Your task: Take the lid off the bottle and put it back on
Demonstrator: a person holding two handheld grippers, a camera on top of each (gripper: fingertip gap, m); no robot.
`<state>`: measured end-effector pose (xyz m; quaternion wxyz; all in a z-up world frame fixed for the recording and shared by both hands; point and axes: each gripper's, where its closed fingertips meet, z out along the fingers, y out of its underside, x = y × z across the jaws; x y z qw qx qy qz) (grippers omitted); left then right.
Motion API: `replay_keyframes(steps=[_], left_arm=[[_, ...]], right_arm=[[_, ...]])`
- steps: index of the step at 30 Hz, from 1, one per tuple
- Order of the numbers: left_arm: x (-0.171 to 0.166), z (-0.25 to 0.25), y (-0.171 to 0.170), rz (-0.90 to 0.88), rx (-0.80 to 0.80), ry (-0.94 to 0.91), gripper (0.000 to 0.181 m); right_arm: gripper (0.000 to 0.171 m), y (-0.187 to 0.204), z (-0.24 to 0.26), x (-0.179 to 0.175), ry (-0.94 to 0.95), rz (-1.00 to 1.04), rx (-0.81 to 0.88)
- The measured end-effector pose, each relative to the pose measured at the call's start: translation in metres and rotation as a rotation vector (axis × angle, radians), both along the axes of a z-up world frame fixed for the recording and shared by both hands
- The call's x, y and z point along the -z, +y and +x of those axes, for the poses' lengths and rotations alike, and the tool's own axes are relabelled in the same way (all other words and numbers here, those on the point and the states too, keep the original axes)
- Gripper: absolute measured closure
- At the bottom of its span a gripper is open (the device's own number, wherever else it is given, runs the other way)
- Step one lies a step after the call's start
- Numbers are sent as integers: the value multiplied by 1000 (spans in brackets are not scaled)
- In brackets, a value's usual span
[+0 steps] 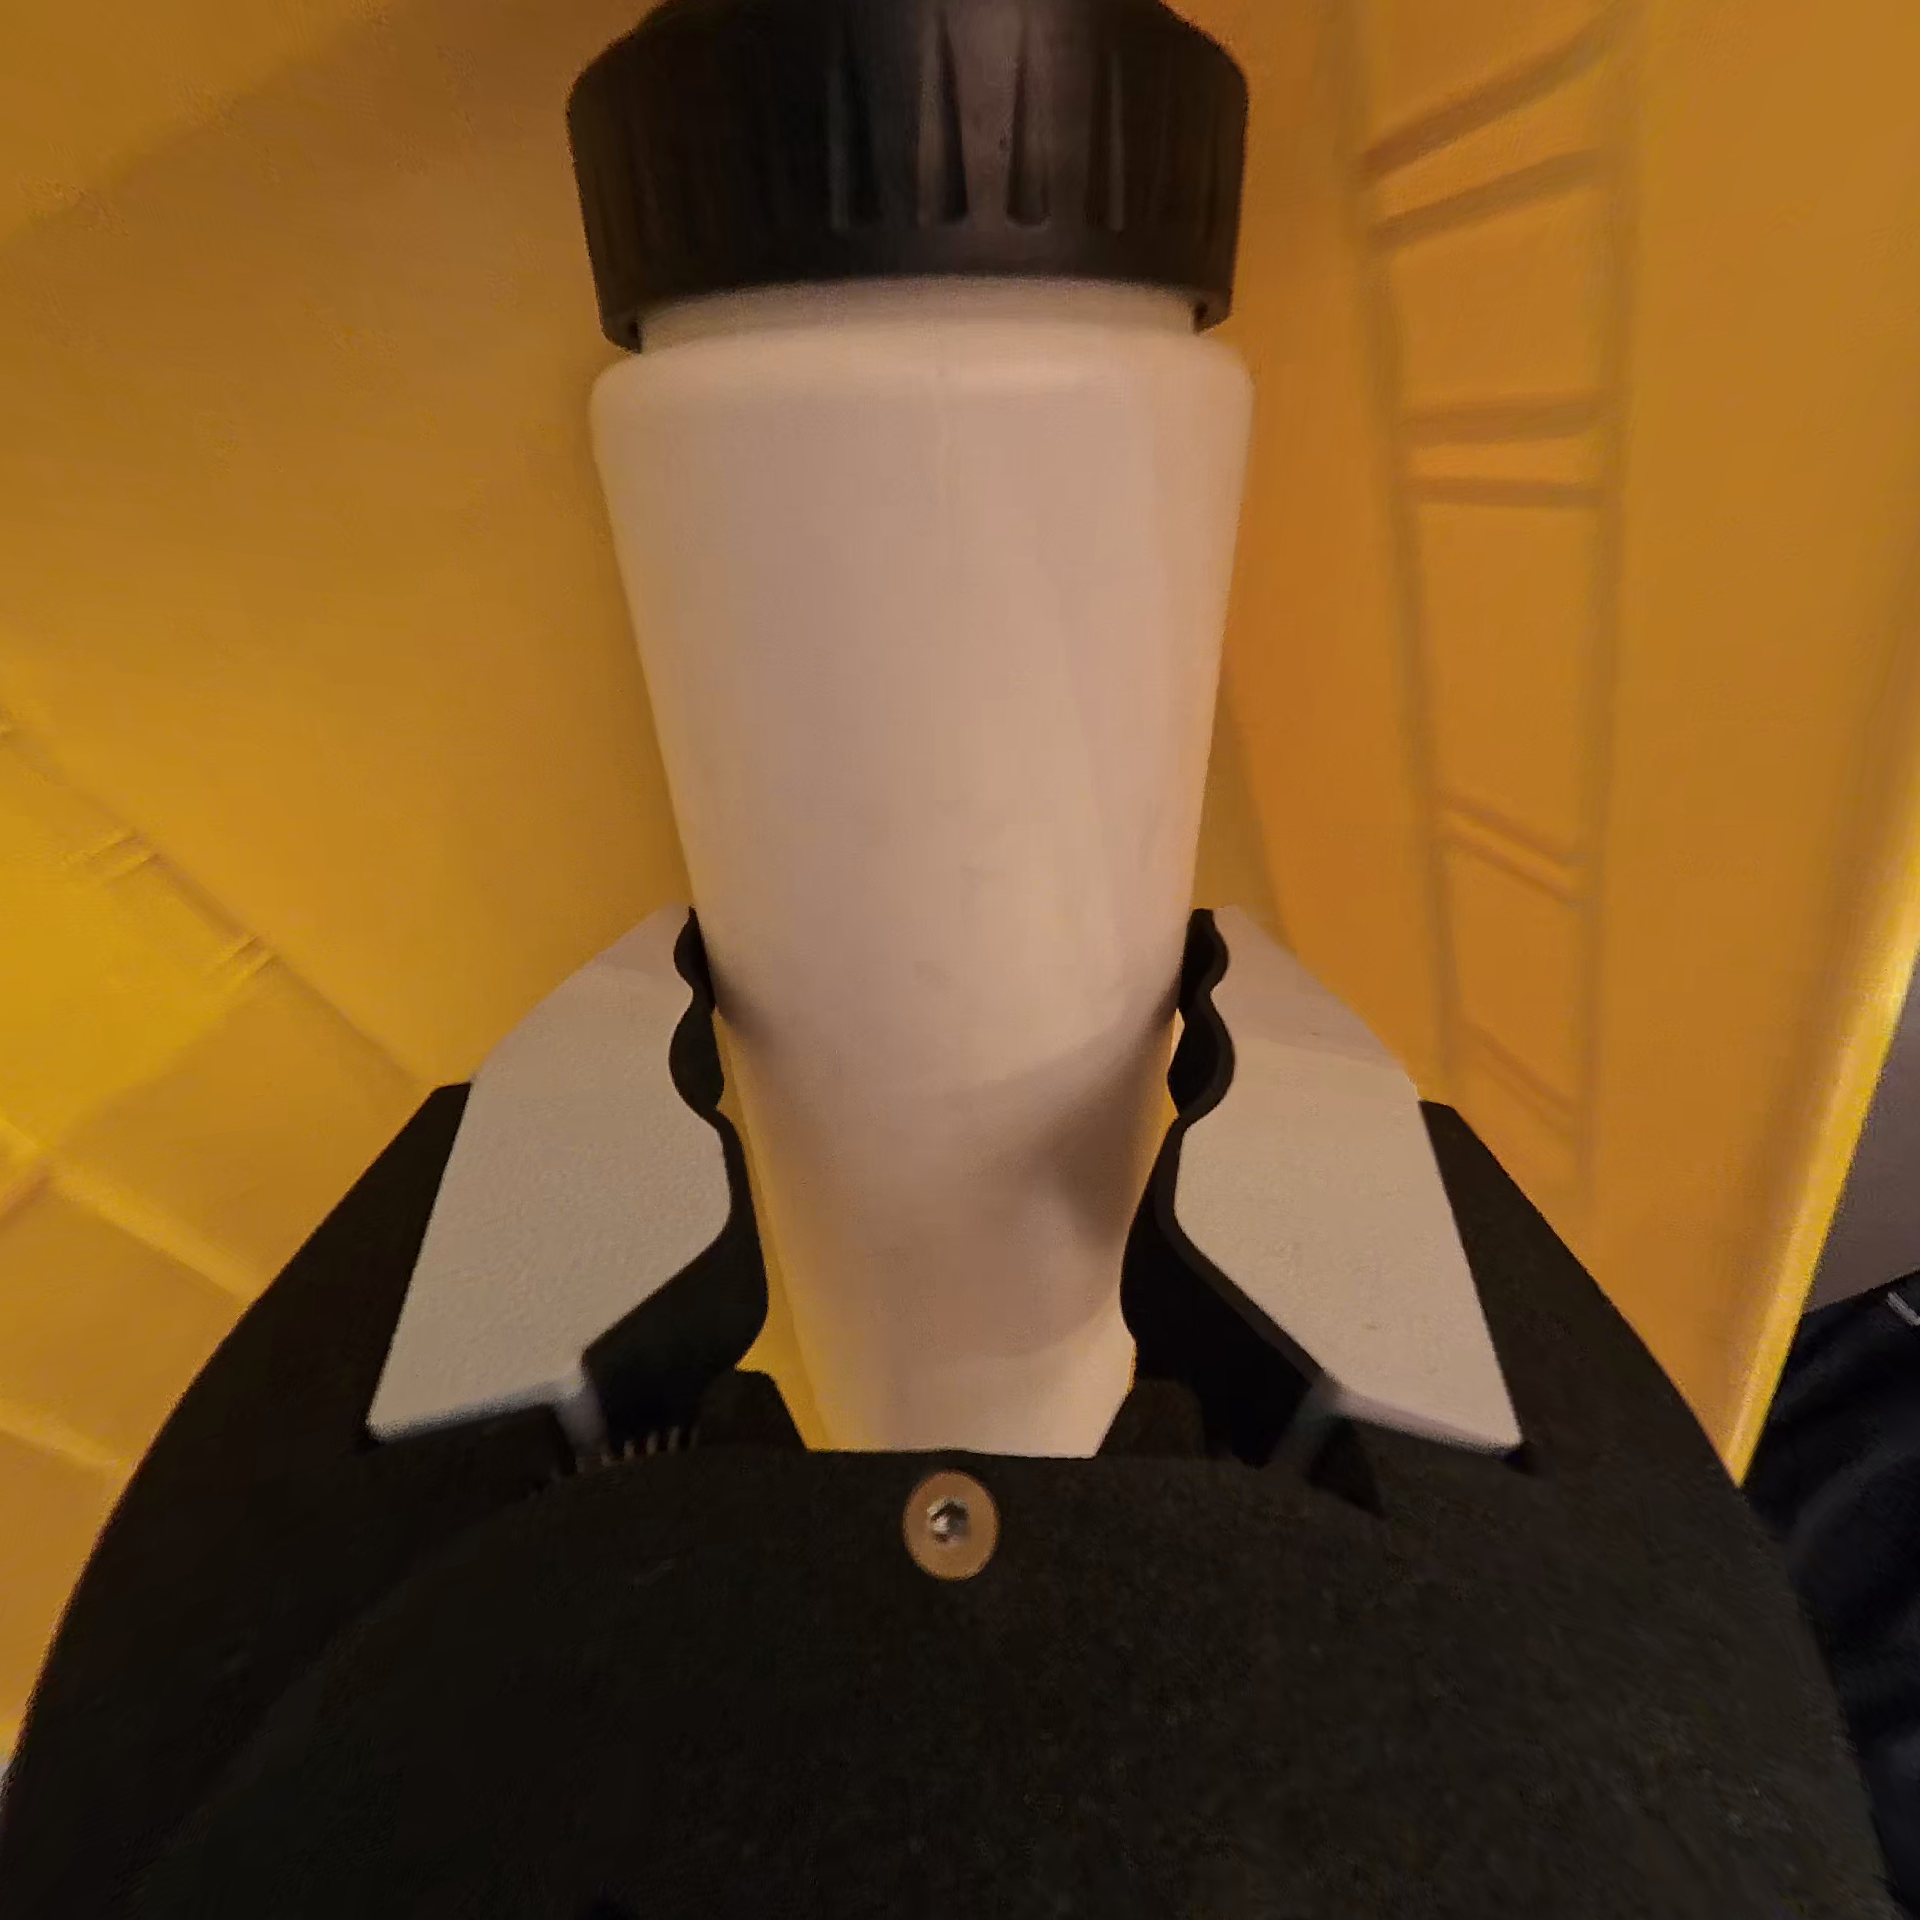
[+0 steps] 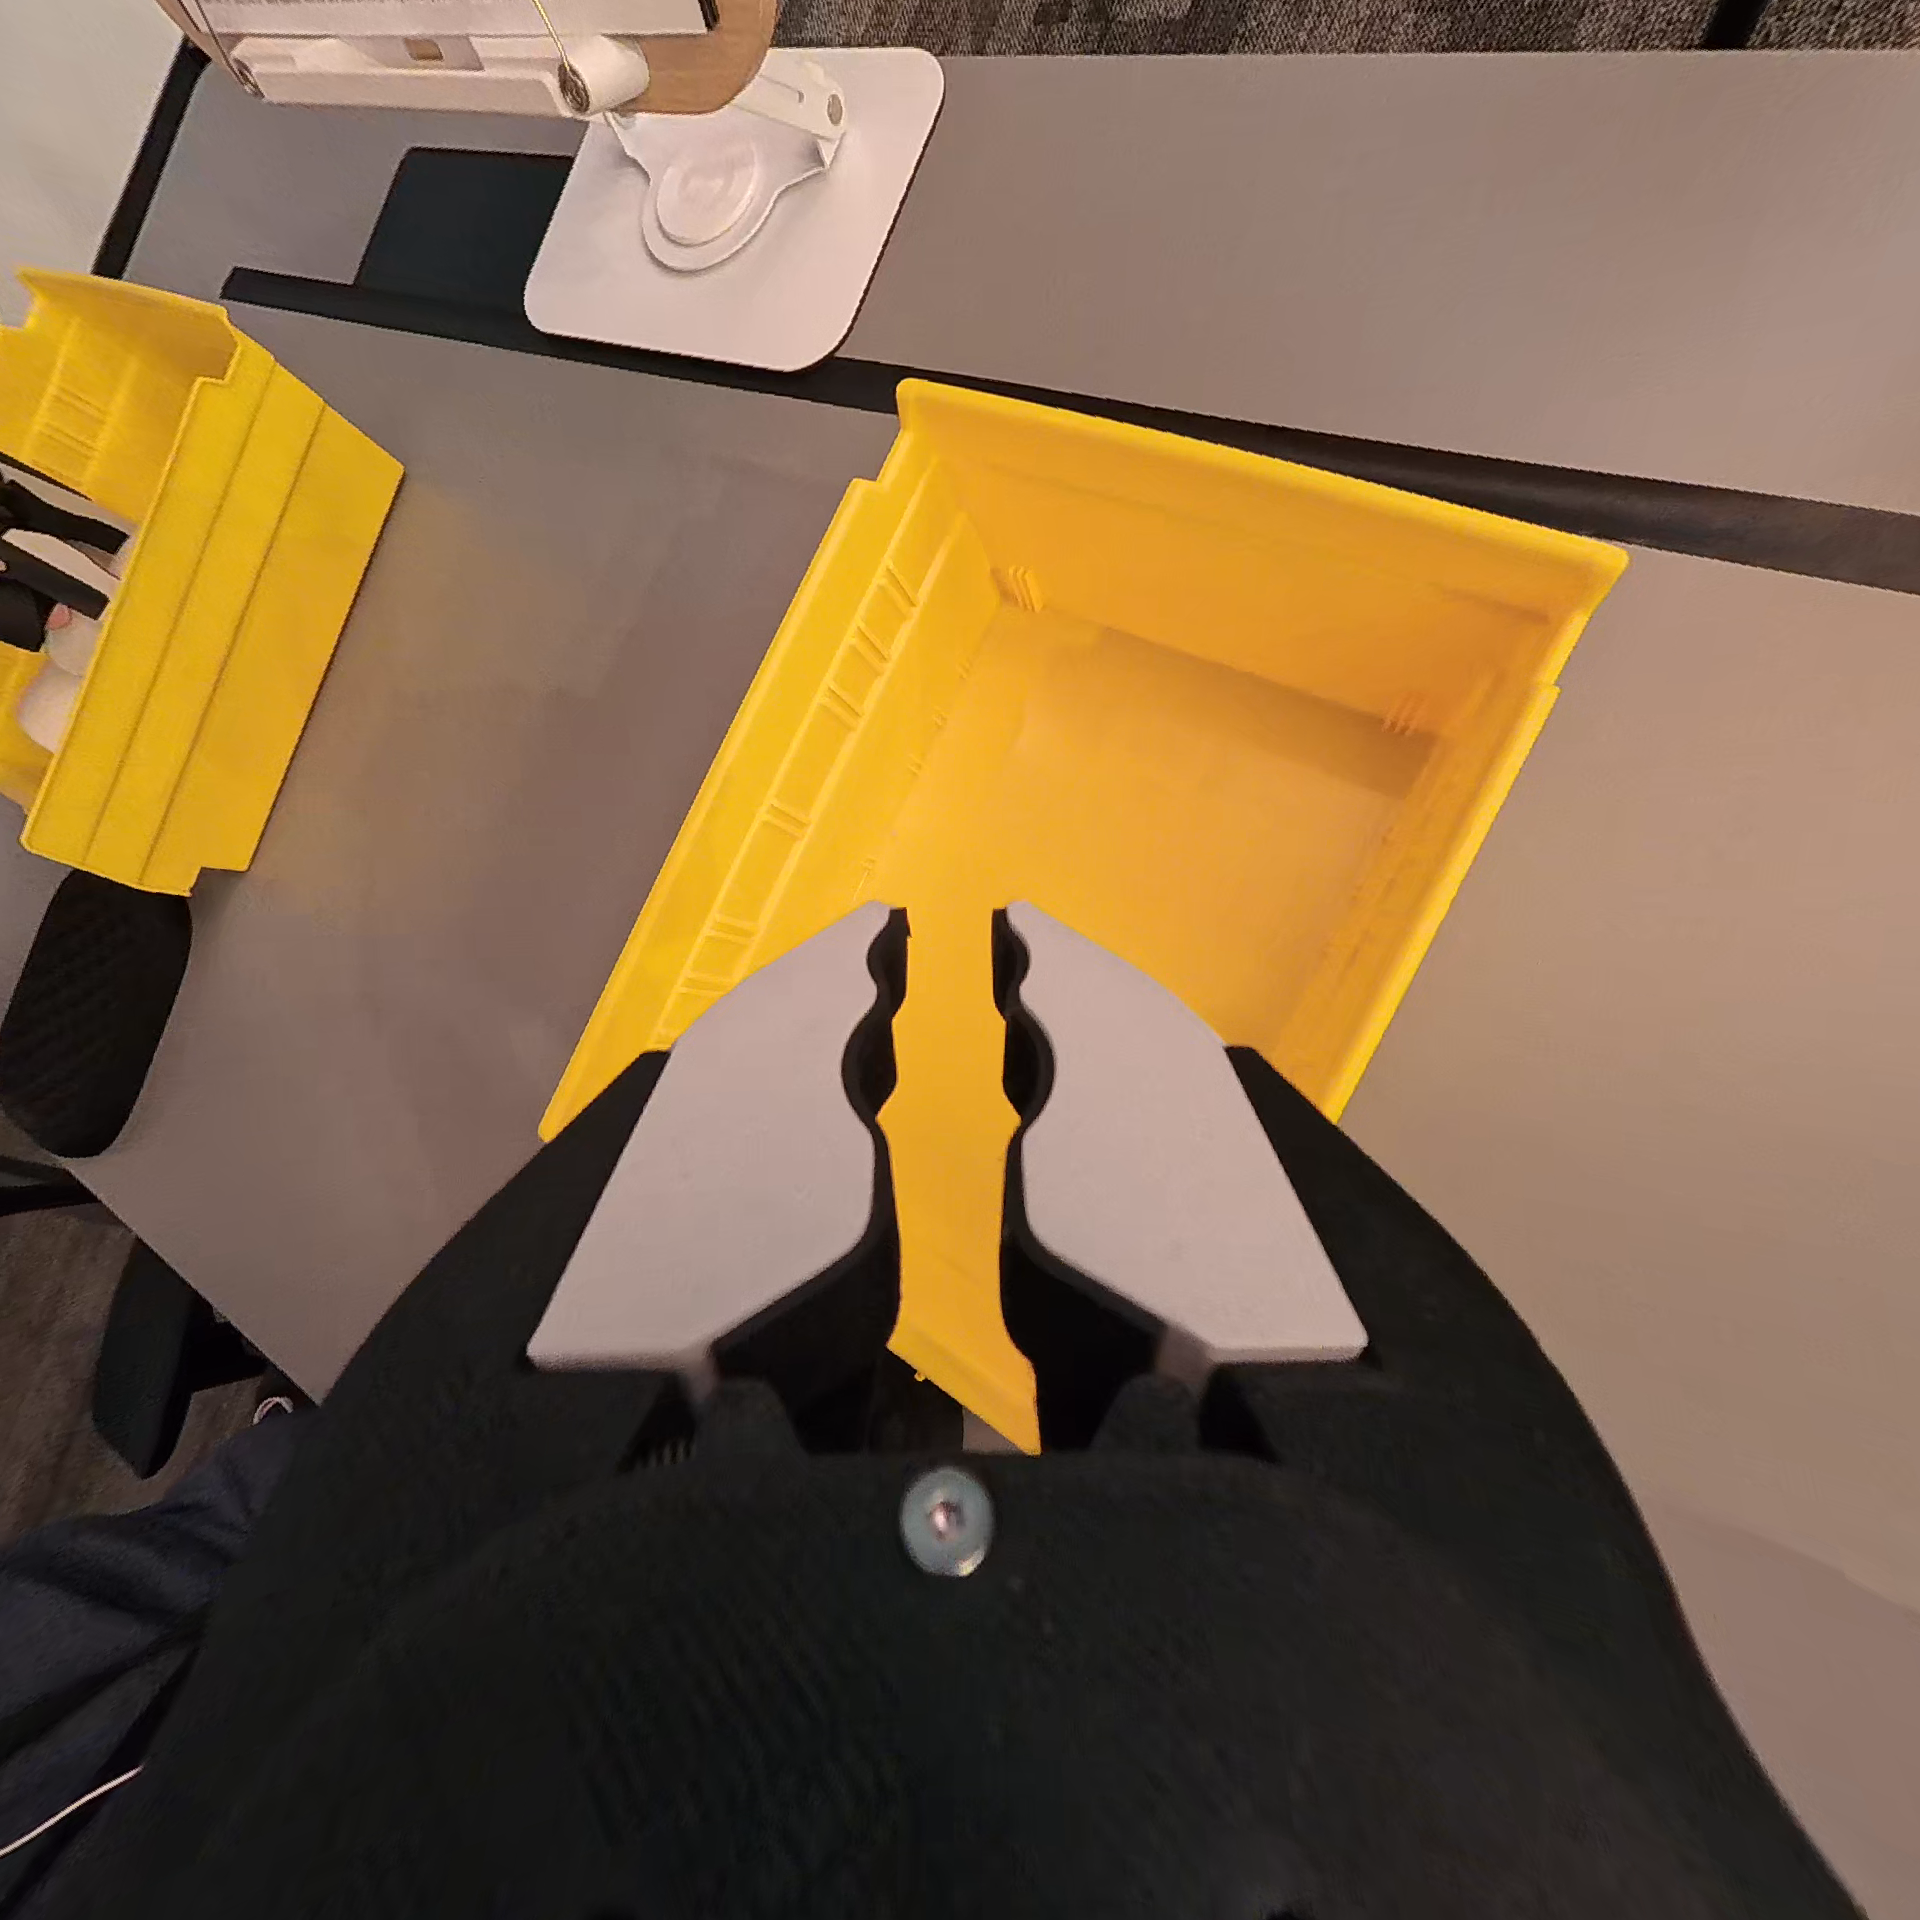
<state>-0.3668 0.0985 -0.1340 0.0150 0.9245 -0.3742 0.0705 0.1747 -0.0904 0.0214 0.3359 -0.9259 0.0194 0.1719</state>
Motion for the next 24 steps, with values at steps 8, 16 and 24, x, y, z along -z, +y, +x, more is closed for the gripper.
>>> replay_keyframes(steps=[8, 16, 24], left_arm=[[-19, -11, -1, 45, 2, -21, 96], [-94, -1, 5, 227, 19, -169, 96], [-232, 106, -53, 502, 245, -725, 95]], right_arm=[[155, -1, 0, 2, 5, -13, -7], [155, -4, 2, 2, 7, -15, -3], [157, 5, -12, -45, -58, 203, -17]])
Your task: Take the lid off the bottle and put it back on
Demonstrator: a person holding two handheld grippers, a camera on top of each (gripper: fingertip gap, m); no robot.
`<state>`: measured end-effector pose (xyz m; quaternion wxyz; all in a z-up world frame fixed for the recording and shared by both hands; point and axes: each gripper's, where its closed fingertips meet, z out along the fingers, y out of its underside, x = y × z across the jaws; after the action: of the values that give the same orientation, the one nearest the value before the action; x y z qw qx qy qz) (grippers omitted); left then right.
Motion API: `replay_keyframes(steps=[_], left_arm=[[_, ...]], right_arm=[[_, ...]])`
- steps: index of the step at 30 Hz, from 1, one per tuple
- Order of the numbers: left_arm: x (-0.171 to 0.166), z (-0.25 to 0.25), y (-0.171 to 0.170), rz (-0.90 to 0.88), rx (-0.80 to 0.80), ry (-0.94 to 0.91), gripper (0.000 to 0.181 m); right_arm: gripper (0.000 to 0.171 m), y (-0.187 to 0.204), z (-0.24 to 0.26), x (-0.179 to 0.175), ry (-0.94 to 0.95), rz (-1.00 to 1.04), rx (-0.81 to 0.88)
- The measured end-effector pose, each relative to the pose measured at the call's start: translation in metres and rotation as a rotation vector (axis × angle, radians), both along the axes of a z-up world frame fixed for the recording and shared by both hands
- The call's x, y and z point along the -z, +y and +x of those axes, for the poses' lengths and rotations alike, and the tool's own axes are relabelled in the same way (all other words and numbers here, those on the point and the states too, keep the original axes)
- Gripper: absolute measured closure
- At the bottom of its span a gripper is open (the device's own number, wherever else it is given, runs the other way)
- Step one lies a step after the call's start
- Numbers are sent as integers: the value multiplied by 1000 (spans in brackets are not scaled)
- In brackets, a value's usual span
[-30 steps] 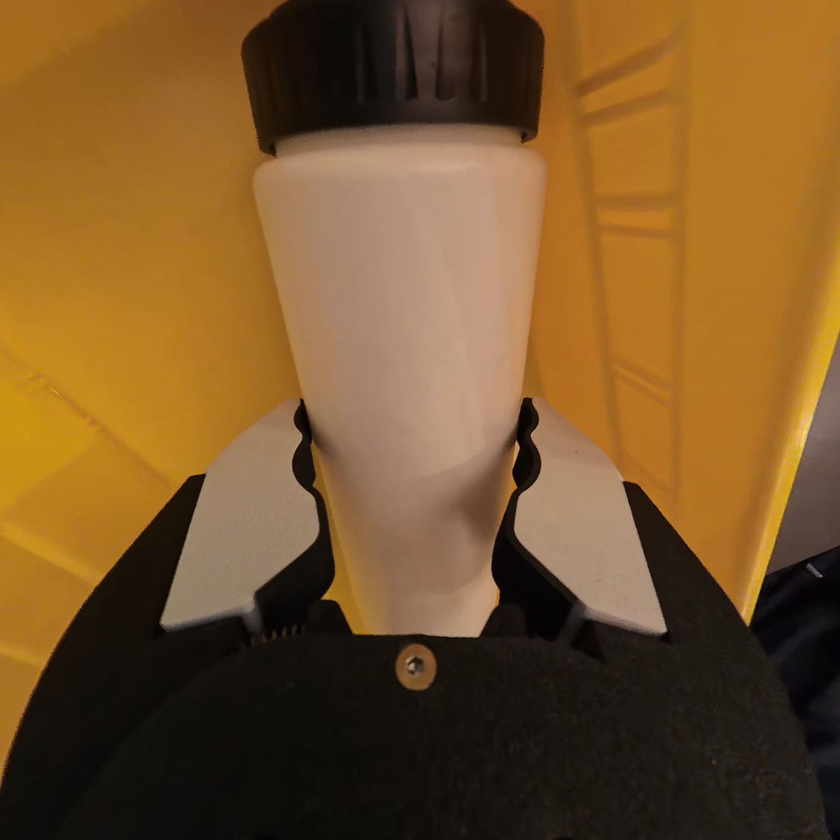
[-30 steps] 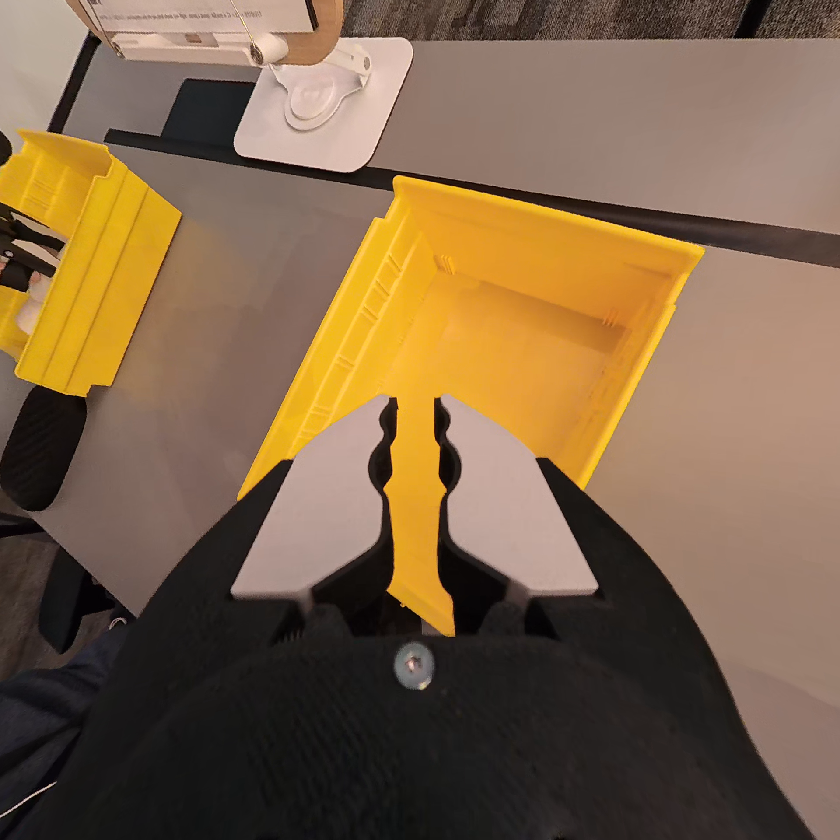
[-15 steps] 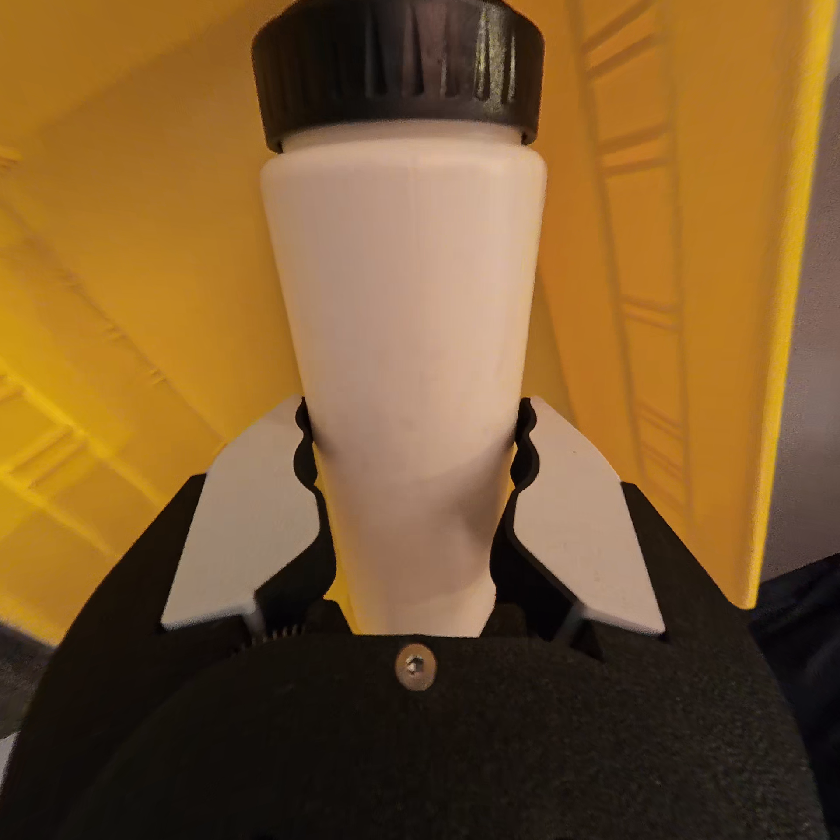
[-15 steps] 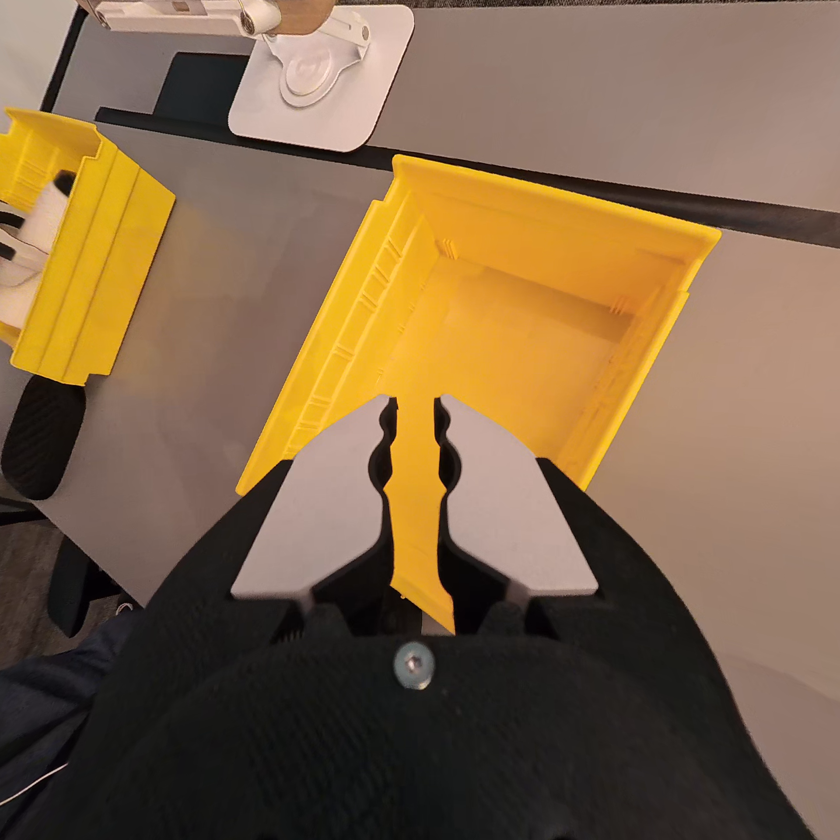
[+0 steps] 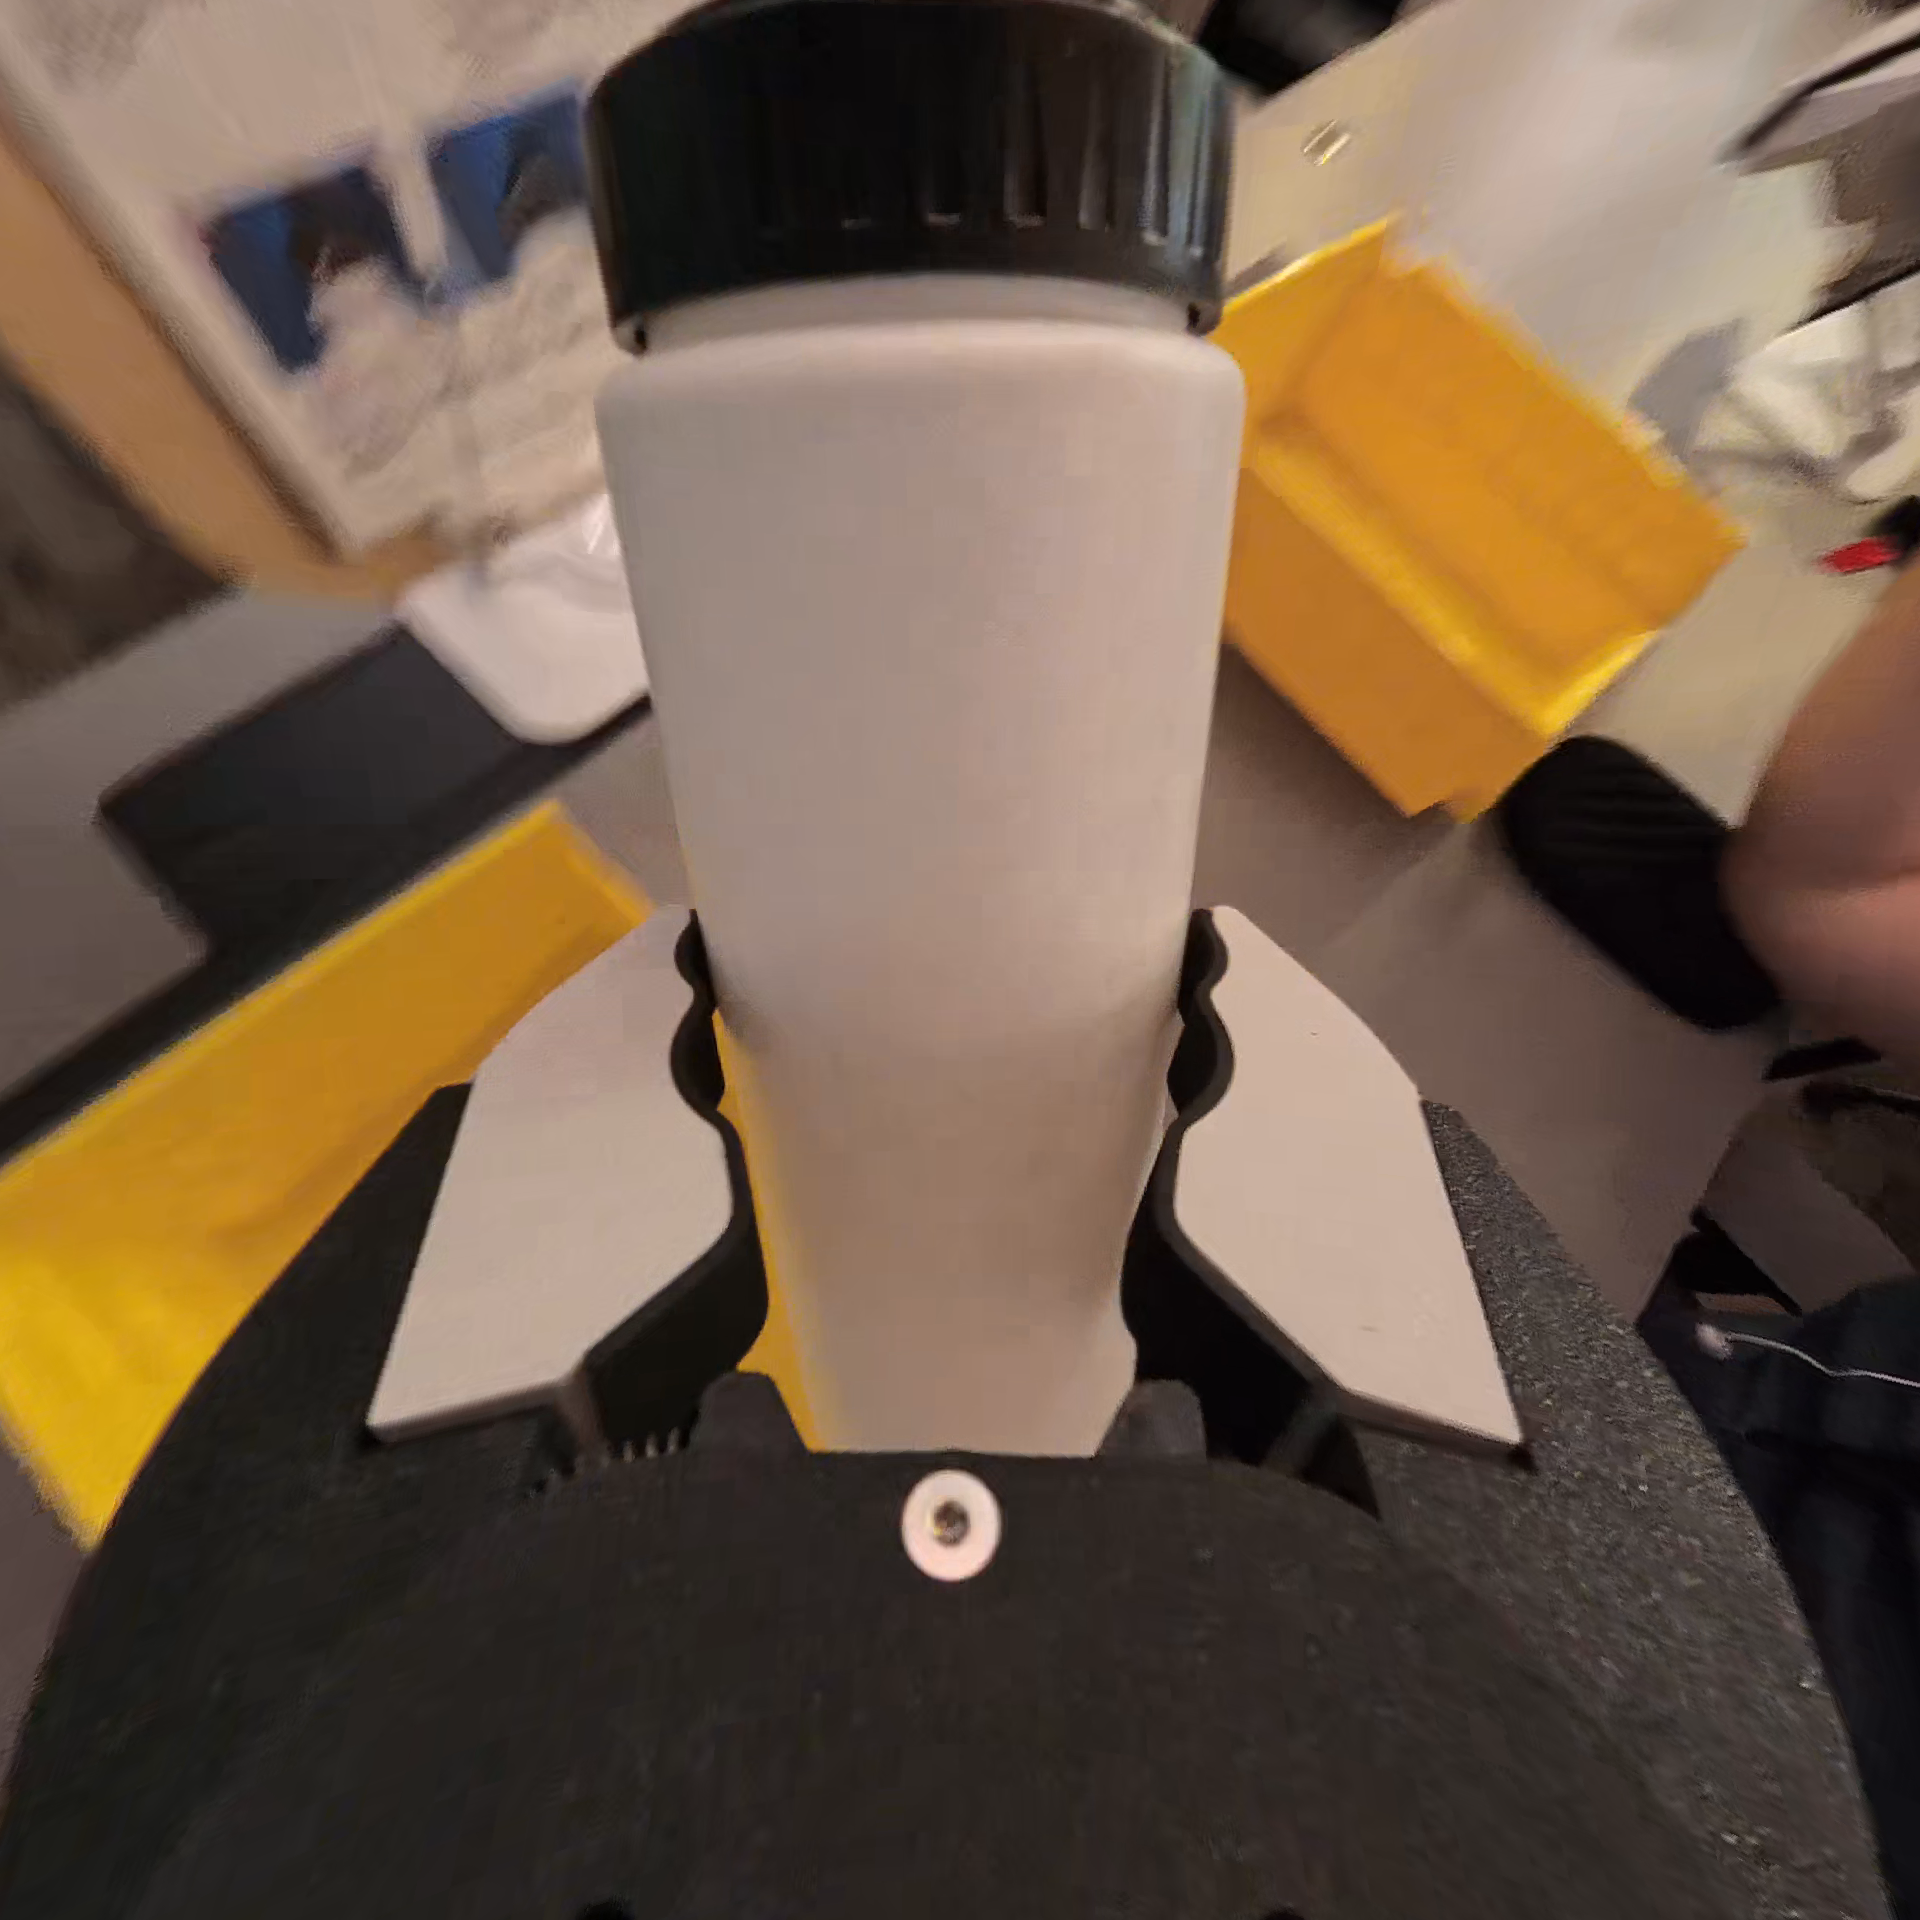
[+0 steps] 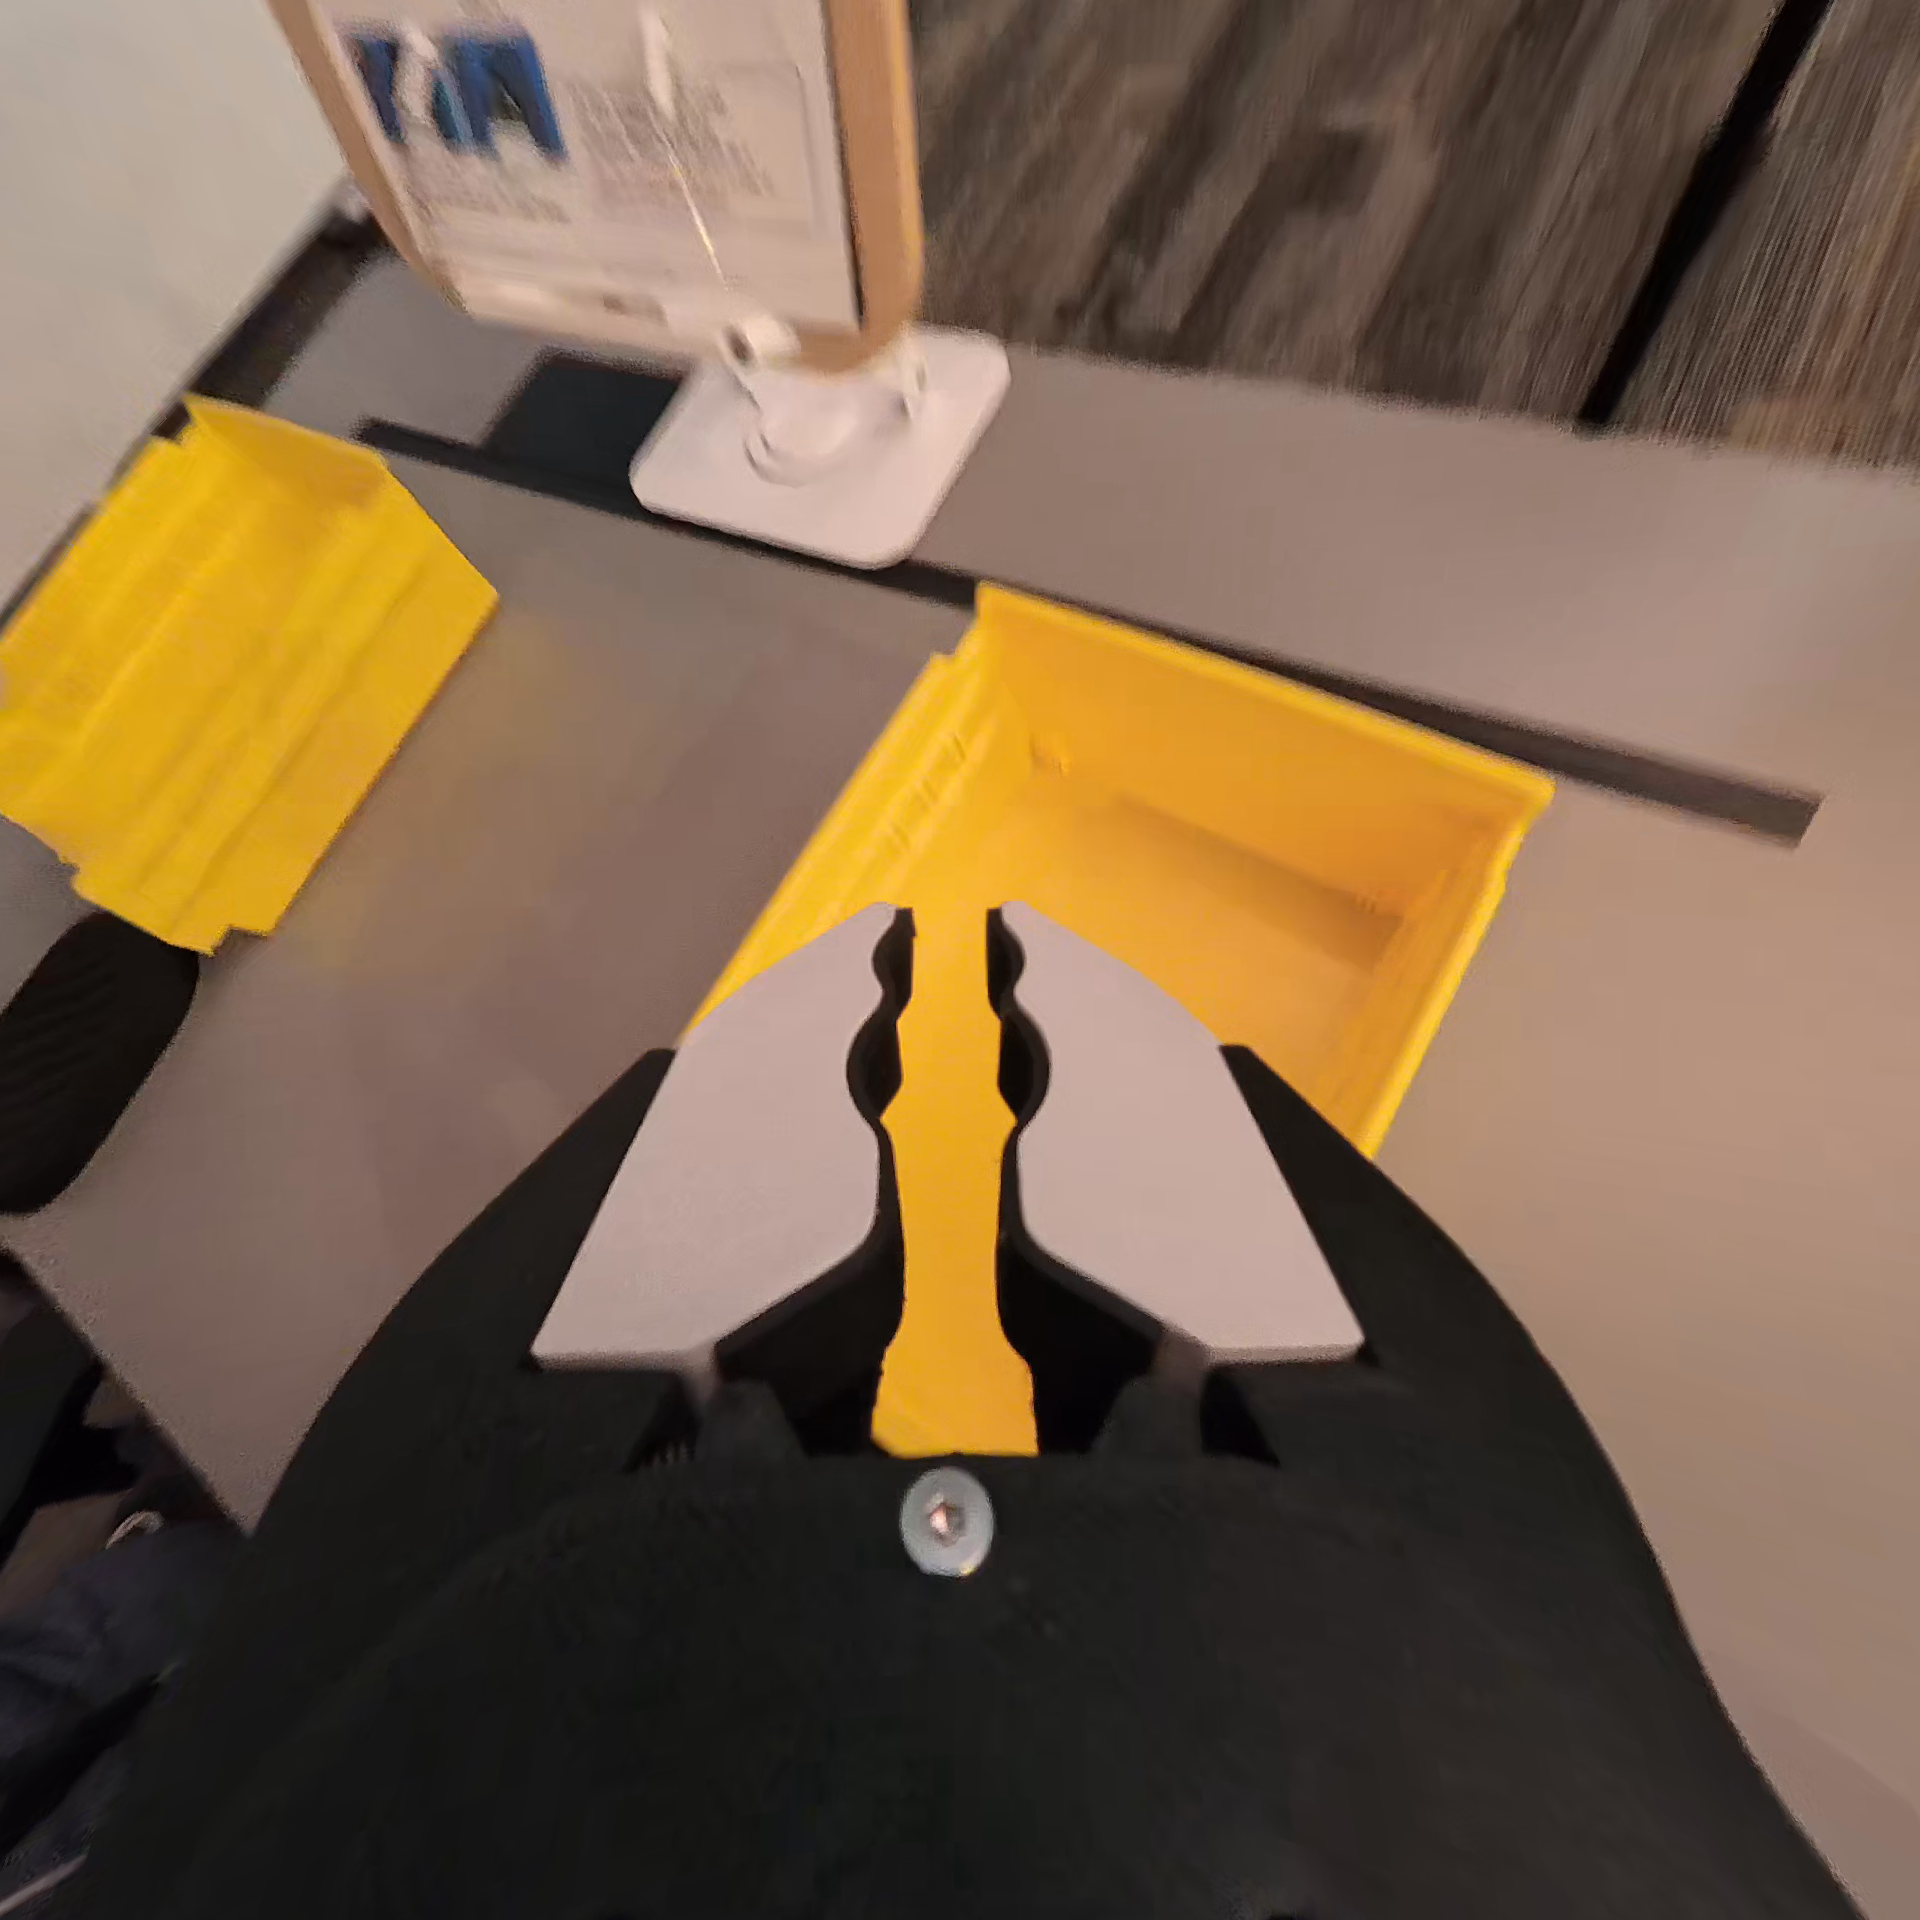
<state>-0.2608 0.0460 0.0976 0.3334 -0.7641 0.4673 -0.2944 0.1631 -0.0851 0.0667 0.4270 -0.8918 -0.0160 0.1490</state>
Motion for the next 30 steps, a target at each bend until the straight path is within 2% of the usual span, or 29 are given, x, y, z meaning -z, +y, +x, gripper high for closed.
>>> replay_keyframes(steps=[3, 5, 7, 9, 11, 13, 16, 18, 22, 26, 30], left_arm=[[-13, 51, -37, 100, 123, -192, 95], [-9, 81, -57, 109, 181, -327, 95], [3, 107, -69, 77, 213, -453, 95], [17, 127, -74, 75, 218, -550, 95], [33, 146, -78, 78, 230, -624, 95], [47, 160, -81, 122, 232, -672, 95], [70, 174, -87, 179, 258, -676, 95], [88, 179, -92, 203, 280, -643, 95], [117, 180, -92, 239, 283, -590, 95], [132, 178, -95, 177, 297, -592, 95], [142, 175, -97, 205, 310, -563, 95]], right_arm=[[157, 10, -29, -58, -26, 317, -52], [149, 6, -68, -99, -53, 606, -191], [146, -6, -104, -124, -65, 851, -273], [134, -14, -133, -137, -72, 1054, -317], [128, -7, -162, -125, -28, 991, -421], [106, 5, -187, -106, 58, 871, -507], [96, 19, -217, -81, 152, 758, -599], [96, 27, -234, -64, 161, 710, -633], [95, 44, -259, -23, 43, 586, -670], [95, 63, -263, 15, -67, 458, -625], [112, 65, -270, 19, -12, 463, -632]])
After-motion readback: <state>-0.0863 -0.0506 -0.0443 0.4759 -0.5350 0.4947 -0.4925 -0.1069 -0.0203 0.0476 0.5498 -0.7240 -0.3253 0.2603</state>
